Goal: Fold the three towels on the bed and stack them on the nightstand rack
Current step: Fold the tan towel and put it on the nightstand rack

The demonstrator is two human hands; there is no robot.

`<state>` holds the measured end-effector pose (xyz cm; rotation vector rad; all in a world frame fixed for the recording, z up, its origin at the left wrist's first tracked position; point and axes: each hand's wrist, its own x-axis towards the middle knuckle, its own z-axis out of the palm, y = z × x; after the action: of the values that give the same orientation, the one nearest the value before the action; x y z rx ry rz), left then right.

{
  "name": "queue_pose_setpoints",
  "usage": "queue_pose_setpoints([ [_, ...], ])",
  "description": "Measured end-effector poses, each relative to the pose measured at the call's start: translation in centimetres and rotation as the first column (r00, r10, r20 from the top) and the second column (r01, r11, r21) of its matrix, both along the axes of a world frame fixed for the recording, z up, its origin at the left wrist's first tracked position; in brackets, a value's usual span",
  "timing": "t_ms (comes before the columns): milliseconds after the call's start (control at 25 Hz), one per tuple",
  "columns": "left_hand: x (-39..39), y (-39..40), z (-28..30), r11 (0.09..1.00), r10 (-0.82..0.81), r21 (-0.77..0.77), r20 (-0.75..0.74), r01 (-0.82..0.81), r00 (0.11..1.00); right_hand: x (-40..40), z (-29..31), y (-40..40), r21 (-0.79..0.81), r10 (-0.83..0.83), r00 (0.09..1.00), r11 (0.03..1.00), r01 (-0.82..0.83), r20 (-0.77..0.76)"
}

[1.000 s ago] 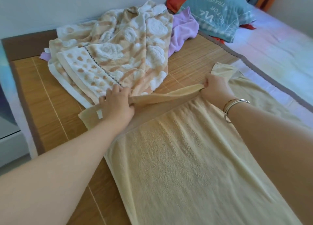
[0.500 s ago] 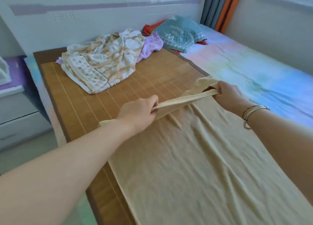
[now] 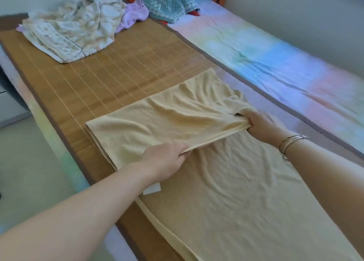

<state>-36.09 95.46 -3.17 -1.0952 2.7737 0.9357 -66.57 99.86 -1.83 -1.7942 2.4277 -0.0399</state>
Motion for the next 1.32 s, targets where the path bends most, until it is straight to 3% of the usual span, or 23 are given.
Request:
queue_pose_setpoints([
  [120, -1.6, 4.9, -0.1, 0.999, -0.038, 0.025, 0.026, 0.037, 0.999, -3.0, -2.8, 4.2, 0.020, -0.010, 1.000, 1.000, 0.010, 0.002],
  [240, -4.9, 10.7, 0.5, 0.998, -0.055, 0.042, 0.027, 0.054, 0.998, -4.6, -1.9, 8.7, -0.064, -0.024, 0.998, 0.998, 0.028, 0.057],
  [400, -8.7, 17.5, 0.0, 0.995, -0.088, 0.059, 0.071, 0.084, 0.994, -7.3, -2.2, 14.8, -0.029, -0.006, 0.997, 1.000, 0.009, 0.077],
  [560, -11.8, 23.4, -1.1, 0.976, -0.141, 0.173, 0.041, 0.132, 0.989, -12.8, -5.1, 21.9, 0.011, -0.026, 0.999, 1.000, 0.026, 0.027],
  [760, -15.3, 30.5, -1.6, 0.937, -0.243, 0.256, -0.017, 0.239, 0.970, -14.4, -4.4, 31.0, 0.052, -0.052, 0.999, 0.997, 0.052, -0.001],
  [1000, -18.1, 37.8, -2.3, 0.890, -0.358, 0.309, 0.024, 0.334, 0.933, -16.4, -5.3, 41.2, 0.199, -0.164, 0.975, 0.961, 0.192, -0.149],
  [1200, -18.3, 41.6, -6.0, 0.803, -0.372, 0.546, 0.145, 0.240, 0.917, -15.7, -9.1, 44.7, 0.385, -0.356, 0.933, 0.854, 0.350, -0.059],
  [1320, -17.3, 43.0, -8.5, 0.758, -0.391, 0.612, 0.151, 0.225, 0.908, -12.3, -11.0, 46.8, 0.363, -0.575, 0.811, 0.783, 0.506, 0.110],
])
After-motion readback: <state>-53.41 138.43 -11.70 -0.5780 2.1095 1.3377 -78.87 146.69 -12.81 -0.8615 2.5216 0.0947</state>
